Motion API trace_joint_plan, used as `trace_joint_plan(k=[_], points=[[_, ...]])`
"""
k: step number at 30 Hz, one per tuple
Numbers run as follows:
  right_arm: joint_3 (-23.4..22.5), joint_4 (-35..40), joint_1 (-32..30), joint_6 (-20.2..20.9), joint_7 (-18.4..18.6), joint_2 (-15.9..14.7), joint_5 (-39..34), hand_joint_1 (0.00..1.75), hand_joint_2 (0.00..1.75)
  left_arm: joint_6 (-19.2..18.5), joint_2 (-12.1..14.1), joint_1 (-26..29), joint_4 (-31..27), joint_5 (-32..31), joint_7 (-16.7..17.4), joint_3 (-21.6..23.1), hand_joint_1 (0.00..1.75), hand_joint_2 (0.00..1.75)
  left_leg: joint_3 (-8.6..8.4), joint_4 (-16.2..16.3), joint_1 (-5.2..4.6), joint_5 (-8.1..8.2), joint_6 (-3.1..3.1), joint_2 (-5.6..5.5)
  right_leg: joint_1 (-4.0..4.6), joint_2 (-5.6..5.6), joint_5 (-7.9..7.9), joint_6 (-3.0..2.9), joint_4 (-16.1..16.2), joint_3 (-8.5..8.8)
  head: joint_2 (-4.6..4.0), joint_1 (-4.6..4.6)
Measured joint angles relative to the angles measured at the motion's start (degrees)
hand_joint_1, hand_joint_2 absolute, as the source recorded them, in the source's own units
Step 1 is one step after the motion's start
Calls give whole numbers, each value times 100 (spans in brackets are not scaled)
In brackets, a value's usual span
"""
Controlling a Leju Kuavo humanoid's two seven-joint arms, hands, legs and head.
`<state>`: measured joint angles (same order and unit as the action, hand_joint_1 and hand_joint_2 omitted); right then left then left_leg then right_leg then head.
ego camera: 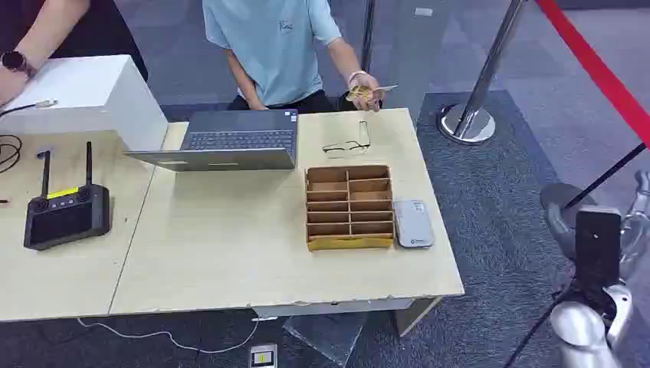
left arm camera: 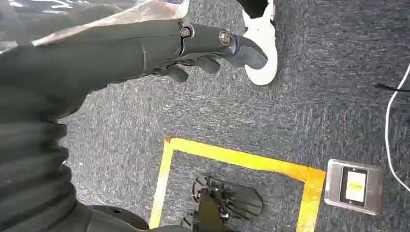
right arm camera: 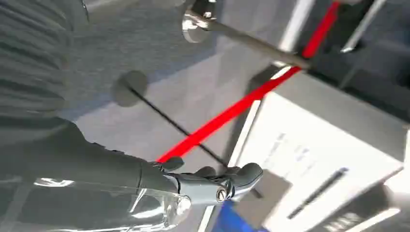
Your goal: Pass the card to the sensor for recognition and then transmit it.
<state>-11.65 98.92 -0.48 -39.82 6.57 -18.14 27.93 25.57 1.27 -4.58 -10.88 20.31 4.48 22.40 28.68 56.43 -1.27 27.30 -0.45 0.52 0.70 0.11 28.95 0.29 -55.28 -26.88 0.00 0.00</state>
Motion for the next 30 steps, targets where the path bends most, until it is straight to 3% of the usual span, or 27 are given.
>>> trace_joint_plan(k=[5, 15, 16, 19, 20, 30], points=[[628, 425, 249, 190, 228, -151, 249, 0, 175, -2, 0, -3, 0, 2, -44, 17, 0, 175, 0, 0, 0, -2, 2, 0, 1, 0, 0, 0, -2, 0, 0, -2], [2000, 479, 1175, 1099, 435, -404, 560, 0, 175, -92, 0, -22, 0, -33, -46, 131, 0, 175, 3, 0, 0, -4, 1, 1, 0, 0, 0, 0, -5, -3, 0, 0], [2130, 455, 1282, 1204, 457, -426, 588, 0, 0, -100, 0, -27, 0, -35, -44, 138, 0, 175, 3, 0, 0, -4, 1, 1, 1, 0, 0, 0, -4, -3, 0, 0], [2455, 334, 1624, 1530, 503, -463, 720, 0, 0, -144, 0, -28, 0, -52, -37, 170, 0, 175, 7, 0, 0, -4, 1, 0, 0, -1, 0, 0, -6, -6, 0, 0], [2605, 267, 1753, 1619, 518, -474, 778, 0, 175, -153, 0, -30, 0, -59, -35, 181, 0, 175, 6, 0, 1, -4, 1, 1, 1, -1, 0, 0, -6, -6, 0, 0], [3603, -485, 2686, 2099, 490, -470, 1063, 0, 175, -210, -2, -37, 0, -52, -35, 310, 0, 175, 10, 1, 1, -4, 2, -1, 1, -4, 0, 0, -7, -9, 0, 0]])
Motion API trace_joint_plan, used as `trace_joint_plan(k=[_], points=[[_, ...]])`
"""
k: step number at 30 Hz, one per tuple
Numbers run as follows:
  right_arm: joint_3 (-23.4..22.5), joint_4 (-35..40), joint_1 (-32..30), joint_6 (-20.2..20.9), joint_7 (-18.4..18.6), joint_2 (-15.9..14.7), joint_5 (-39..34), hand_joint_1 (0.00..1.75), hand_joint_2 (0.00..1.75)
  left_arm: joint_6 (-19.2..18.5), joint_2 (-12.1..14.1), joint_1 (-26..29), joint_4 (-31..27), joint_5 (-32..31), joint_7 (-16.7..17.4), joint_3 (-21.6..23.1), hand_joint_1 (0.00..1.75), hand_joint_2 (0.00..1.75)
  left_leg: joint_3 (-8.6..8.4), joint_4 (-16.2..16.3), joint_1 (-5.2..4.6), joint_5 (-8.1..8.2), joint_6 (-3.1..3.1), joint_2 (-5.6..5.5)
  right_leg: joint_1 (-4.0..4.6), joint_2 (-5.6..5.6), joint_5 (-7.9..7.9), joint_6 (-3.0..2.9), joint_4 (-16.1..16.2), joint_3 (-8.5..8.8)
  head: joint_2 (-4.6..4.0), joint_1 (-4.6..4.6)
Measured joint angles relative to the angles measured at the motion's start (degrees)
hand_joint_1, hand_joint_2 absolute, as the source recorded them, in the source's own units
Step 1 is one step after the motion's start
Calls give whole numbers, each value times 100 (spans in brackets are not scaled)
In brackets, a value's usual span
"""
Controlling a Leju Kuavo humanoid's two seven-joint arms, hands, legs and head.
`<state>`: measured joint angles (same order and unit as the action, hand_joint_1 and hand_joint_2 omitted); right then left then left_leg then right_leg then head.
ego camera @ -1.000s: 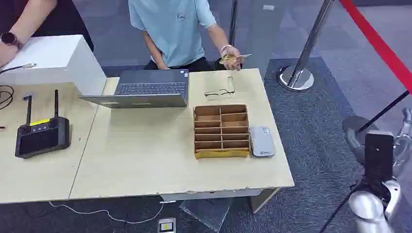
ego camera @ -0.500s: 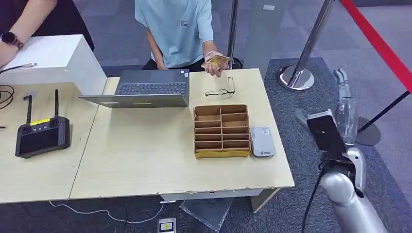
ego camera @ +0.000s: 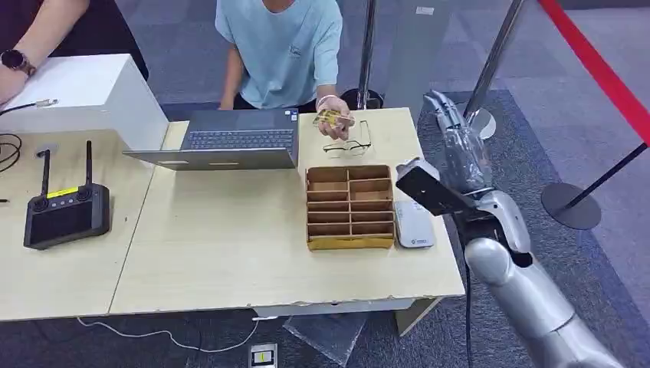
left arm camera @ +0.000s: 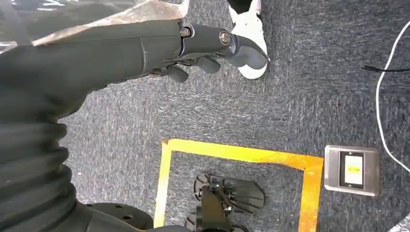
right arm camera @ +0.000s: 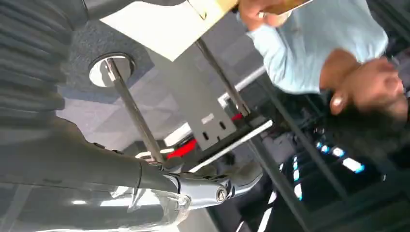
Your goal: Pass the card to the sensor for recognition and then transmit it.
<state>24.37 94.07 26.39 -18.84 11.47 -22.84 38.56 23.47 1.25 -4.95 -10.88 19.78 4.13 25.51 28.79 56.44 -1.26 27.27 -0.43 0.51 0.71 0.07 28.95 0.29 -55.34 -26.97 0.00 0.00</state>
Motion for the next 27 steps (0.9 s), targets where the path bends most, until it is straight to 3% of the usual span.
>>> trace_joint_plan(k=[8, 14, 27], points=[[539, -489, 371, 100, -76, 74, 142, 0, 175, -15, -2, 1, 0, 0, 7, 63, 0, 175, 3, 0, 0, 0, 0, -1, 0, -1, 0, 0, 0, -3, 0, 0], [867, -613, 556, 492, 170, 105, 345, 0, 175, -26, -2, 2, 0, -46, 13, 144, 0, 175, 5, 1, 0, 0, 0, -1, 0, -1, 0, 0, -1, -6, 0, -2], [1455, -940, 923, 778, 394, 426, 671, 0, 175, -103, -2, 1, 0, -94, -4, 280, 0, 175, 7, 0, 1, 0, 0, -1, 1, -1, 0, 0, -3, -7, 0, -2]])
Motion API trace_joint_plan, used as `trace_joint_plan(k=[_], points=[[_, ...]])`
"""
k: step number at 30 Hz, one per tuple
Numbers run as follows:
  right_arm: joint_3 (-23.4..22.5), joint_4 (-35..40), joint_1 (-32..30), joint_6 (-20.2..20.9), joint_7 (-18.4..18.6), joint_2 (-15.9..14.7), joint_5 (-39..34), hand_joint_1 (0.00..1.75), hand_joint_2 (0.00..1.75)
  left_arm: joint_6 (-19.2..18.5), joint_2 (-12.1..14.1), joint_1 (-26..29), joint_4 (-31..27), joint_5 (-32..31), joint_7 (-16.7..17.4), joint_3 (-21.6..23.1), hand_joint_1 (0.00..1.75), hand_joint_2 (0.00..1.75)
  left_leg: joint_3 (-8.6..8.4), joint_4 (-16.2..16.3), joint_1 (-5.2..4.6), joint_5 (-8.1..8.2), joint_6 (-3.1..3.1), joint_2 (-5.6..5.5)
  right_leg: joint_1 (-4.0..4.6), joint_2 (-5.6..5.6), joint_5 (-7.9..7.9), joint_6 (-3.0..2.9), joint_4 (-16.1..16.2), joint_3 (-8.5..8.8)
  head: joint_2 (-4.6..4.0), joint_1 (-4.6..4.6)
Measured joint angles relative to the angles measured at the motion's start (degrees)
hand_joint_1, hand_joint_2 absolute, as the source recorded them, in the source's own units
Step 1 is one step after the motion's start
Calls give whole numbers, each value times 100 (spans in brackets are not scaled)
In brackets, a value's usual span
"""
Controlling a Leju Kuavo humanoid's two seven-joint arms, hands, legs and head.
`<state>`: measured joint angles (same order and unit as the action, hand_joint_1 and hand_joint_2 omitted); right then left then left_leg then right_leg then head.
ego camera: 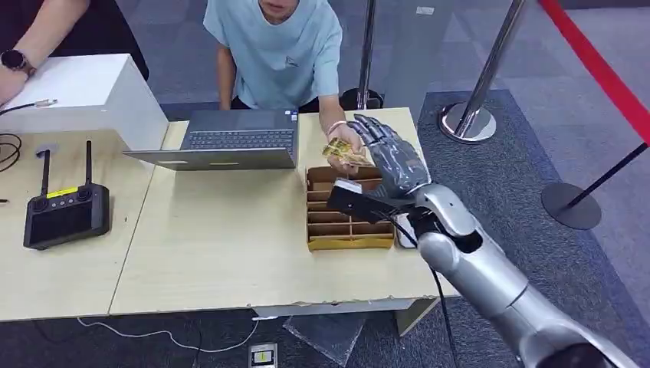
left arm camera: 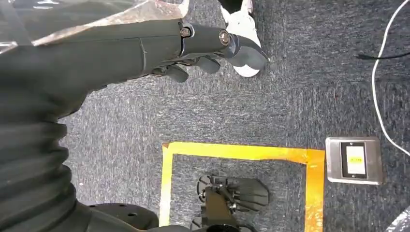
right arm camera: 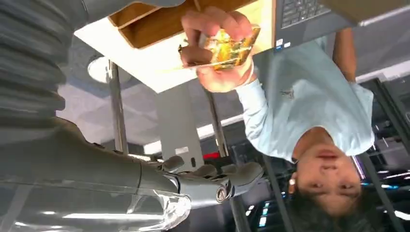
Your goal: Pass the card to the sensor for recognition and then transmit it.
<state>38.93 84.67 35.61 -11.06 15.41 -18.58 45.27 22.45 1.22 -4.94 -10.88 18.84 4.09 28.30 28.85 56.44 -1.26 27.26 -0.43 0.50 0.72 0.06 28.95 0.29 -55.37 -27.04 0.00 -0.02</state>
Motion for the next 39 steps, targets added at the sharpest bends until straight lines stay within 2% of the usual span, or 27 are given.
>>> trace_joint_plan(k=[10, 16, 26, 32, 39], points=[[337, -441, 205, 146, 199, 92, 279, 0, 175, -17, 2, 2, 0, -6, 33, 101, 0, 175, 1, 3, 0, 0, 0, -1, -1, 0, 0, 0, 0, -1, 0, 2], [468, -555, 197, 197, 293, -5, 363, 0, 175, -9, 2, 5, 0, 22, 31, 138, 0, 175, 0, 6, 0, 0, 0, -1, -1, 0, 0, 0, 2, -3, 0, 2], [437, -820, -38, -321, -72, -418, 277, 0, 175, 35, -11, 17, 0, 39, 68, 151, 0, 175, 1, 8, 0, 0, 0, -1, -1, 1, 0, 0, 2, -3, 0, 2], [332, -1075, -43, -555, -206, -461, 262, 0, 175, 55, -17, 15, 0, 63, 68, 186, 0, 175, -1, 8, 0, 0, 0, -1, -1, 0, 0, 0, 0, -3, 0, 2], [225, -1200, -69, -649, -234, -470, 277, 0, 175, 55, -22, 15, 0, 83, 68, 243, 0, 175, 0, 8, 0, 0, 0, -1, -1, 0, 0, 0, -1, -4, 0, 2]])
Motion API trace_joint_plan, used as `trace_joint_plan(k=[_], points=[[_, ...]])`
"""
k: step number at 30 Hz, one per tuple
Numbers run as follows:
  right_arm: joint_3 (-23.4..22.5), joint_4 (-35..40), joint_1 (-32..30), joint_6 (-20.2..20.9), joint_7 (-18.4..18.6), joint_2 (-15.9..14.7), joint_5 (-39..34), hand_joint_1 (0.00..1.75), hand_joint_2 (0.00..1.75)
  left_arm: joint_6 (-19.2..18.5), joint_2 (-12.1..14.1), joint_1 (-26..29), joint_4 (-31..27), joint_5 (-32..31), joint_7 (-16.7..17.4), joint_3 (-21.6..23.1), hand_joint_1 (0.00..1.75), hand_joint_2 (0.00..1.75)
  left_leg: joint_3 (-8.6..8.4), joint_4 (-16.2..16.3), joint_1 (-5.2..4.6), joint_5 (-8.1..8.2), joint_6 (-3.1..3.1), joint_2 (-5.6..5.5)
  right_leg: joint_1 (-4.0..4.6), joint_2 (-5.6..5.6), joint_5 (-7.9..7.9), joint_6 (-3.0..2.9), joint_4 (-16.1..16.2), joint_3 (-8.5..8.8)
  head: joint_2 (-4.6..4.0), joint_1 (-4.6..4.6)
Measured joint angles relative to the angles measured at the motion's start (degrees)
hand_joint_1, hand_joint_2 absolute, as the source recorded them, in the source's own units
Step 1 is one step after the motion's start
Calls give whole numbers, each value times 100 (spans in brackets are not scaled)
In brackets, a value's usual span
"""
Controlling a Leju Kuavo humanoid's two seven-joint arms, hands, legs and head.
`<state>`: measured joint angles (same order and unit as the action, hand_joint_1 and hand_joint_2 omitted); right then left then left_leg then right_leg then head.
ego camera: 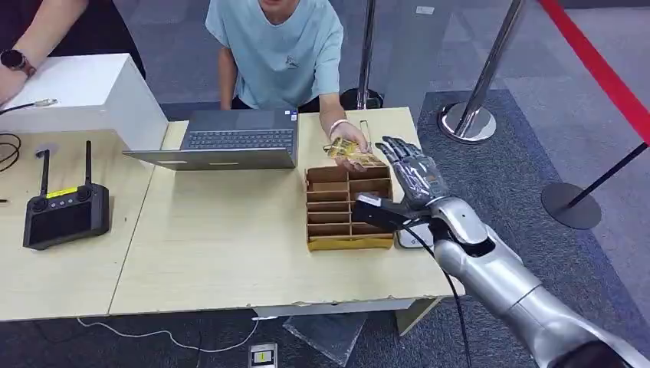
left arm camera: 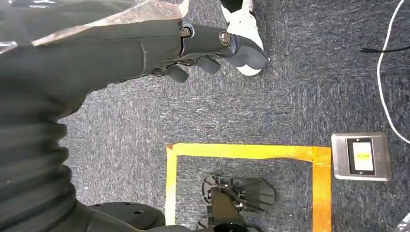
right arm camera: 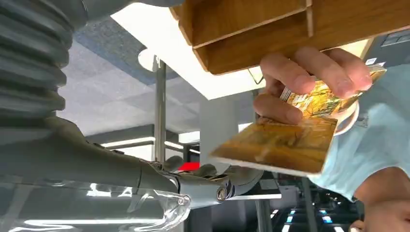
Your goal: Pass the card to the sensor for recognition and then transmit it.
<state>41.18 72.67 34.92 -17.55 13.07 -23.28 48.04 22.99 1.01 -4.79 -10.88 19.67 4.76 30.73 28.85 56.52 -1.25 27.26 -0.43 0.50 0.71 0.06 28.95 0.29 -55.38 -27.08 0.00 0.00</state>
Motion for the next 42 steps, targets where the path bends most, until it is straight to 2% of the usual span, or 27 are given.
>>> trace_joint_plan(k=[9, 16, 25, 29, 33, 34, 35, 36, 37, 38, 42], points=[[-66, 225, -56, 138, 208, 15, 221, 0, 175, 0, 0, -3, 0, 15, 2, 42, 0, 175, 1, 0, 0, 0, 0, 0, 0, 0, 0, 0, -1, 0, 0, -2], [-55, 571, -51, 262, 378, 177, 450, 0, 175, 0, 2, -6, 0, 50, 2, 50, 0, 175, 0, 0, 0, 0, 0, 1, 0, 0, 0, 0, -4, 0, 0, 0], [-11, 826, -2, 249, 391, 361, 568, 3, 175, -7, 6, -7, 0, 50, 4, 85, 0, 175, 0, 0, 0, 0, 0, 0, 0, 0, 0, 0, -4, 0, 0, 0], [-13, 868, 7, 260, 396, 378, 575, 0, 175, -9, 6, -7, 0, 57, 2, 114, 0, 175, 0, 0, 0, 0, 0, 1, 0, 0, 0, 0, -4, 1, 0, 0], [-13, 870, 6, 278, 409, 376, 516, 3, 175, -9, 9, -5, 0, 59, 2, 133, 0, 175, 0, 1, 0, 0, 0, 1, 0, 0, 0, 0, -4, 0, 0, -2], [-15, 870, 5, 282, 411, 372, 496, 12, 175, -9, 9, -6, 0, 59, 2, 136, 0, 175, 0, 2, 0, 0, 0, 1, 0, 0, 0, 0, -4, 0, 0, 0], [-15, 870, 4, 286, 411, 367, 492, 51, 175, -9, 9, -6, 0, 59, 2, 138, 0, 175, 0, 2, 0, 0, 0, 1, 0, 0, 0, 0, -4, 0, 0, 0], [-15, 870, 2, 293, 411, 361, 481, 115, 175, -9, 9, -5, 0, 59, 2, 140, 0, 175, 0, 2, 0, 0, 0, 2, 0, 0, 0, 0, -3, 0, 0, 0], [-18, 870, 0, 304, 411, 352, 474, 169, 175, -9, 9, -5, 0, 59, 2, 140, 0, 175, 0, 3, 0, 0, 0, 2, 0, 0, 0, 0, -3, 0, 0, -2], [-18, 870, -4, 306, 411, 337, 468, 175, 175, -9, 9, -5, 0, 59, 2, 142, 0, 175, 0, 3, 0, 0, 0, 2, 0, 0, 0, 0, -3, 0, 0, 0], [-20, 866, -39, 317, 396, 293, 404, 175, 175, -9, 9, -5, 0, 59, 4, 155, 0, 175, -1, 3, 0, 0, 0, 2, 0, 0, 0, 0, -4, 0, 0, 0]])
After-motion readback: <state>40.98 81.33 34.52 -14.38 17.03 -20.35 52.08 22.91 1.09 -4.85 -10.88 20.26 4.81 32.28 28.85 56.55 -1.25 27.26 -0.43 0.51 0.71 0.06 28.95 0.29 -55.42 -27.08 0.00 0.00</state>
